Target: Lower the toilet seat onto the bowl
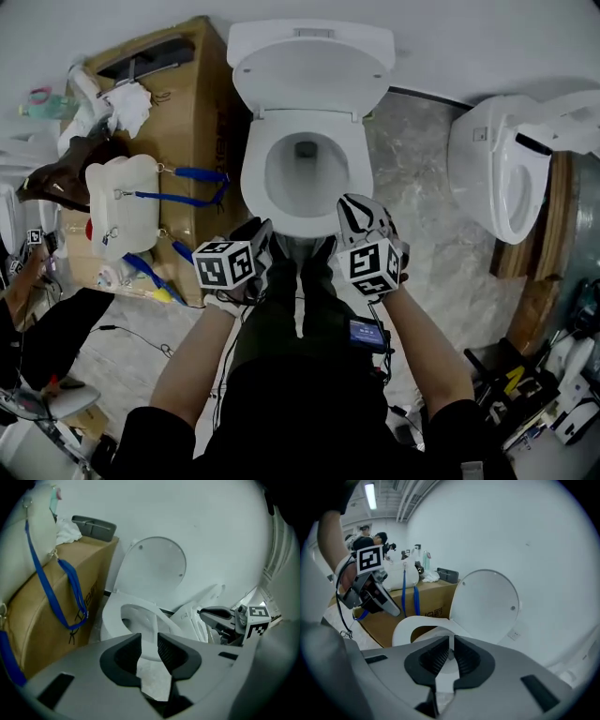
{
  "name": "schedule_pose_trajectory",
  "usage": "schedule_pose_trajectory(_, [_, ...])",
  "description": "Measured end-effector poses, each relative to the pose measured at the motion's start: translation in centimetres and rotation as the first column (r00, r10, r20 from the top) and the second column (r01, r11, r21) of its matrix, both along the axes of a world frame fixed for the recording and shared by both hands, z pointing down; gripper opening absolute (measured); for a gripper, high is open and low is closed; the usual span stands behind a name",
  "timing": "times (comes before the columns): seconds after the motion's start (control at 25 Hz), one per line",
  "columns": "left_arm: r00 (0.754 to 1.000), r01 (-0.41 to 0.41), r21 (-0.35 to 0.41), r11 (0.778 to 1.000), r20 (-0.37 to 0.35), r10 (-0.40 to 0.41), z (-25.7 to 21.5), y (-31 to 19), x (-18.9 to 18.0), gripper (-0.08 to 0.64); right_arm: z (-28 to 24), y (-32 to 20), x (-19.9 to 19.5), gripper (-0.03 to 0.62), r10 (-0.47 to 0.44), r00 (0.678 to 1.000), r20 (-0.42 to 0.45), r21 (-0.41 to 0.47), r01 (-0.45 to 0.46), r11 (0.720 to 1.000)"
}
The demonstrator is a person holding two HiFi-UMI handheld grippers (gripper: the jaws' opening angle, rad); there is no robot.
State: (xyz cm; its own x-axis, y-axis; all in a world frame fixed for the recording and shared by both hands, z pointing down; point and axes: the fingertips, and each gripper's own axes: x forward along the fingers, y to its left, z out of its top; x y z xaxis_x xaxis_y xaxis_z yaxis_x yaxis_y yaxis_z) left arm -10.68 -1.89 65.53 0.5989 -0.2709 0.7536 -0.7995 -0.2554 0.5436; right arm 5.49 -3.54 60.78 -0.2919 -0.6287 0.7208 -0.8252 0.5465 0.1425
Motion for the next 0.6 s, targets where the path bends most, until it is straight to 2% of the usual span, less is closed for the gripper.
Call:
schedule_pose_trajectory(0.16, [1.0,0.024,-0.05,0.998,0.002,-0.024,2.5,1.0,-1.6,0.112,3.0,2.1,1.1,0.057,0.12,0.99,0.079,-0.123,-0.109,0.986])
schedule_pose_trajectory(0.28, [0.993,0.102,-0.141,0.985,-0.039,-0.109,4.0,1.7,-2.5,0.137,4.6,4.4,2.4,0.057,0.255,0.955,0.152,-0.232,-0.217,0.948])
schedule_pose_trajectory(0.32, [0.987,0.139,-0.187,0.973,-0.054,-0.151,4.8,2.0,-2.7,0.154,5.2,5.1,2.8,0.058,0.289,0.944,0.158,-0.255,-0.244,0.936])
schedule_pose_trajectory(0.4, [0.966,0.219,-0.287,0.932,-0.072,-0.249,7.0,2.5,-3.0,0.207,6.2,6.4,3.4,0.058,0.335,0.928,0.161,-0.286,-0.281,0.916])
schedule_pose_trajectory(0.48, [0.947,0.265,-0.36,0.895,-0.077,-0.311,9.6,2.9,-2.9,0.219,7.3,7.2,3.6,0.058,0.356,0.921,0.16,-0.305,-0.297,0.905])
schedule_pose_trajectory(0.6, [0.937,0.267,-0.415,0.87,-0.1,-0.336,12.3,3.2,-2.0,0.218,8.9,7.9,3.6,0.058,0.359,0.92,0.157,-0.325,-0.295,0.899])
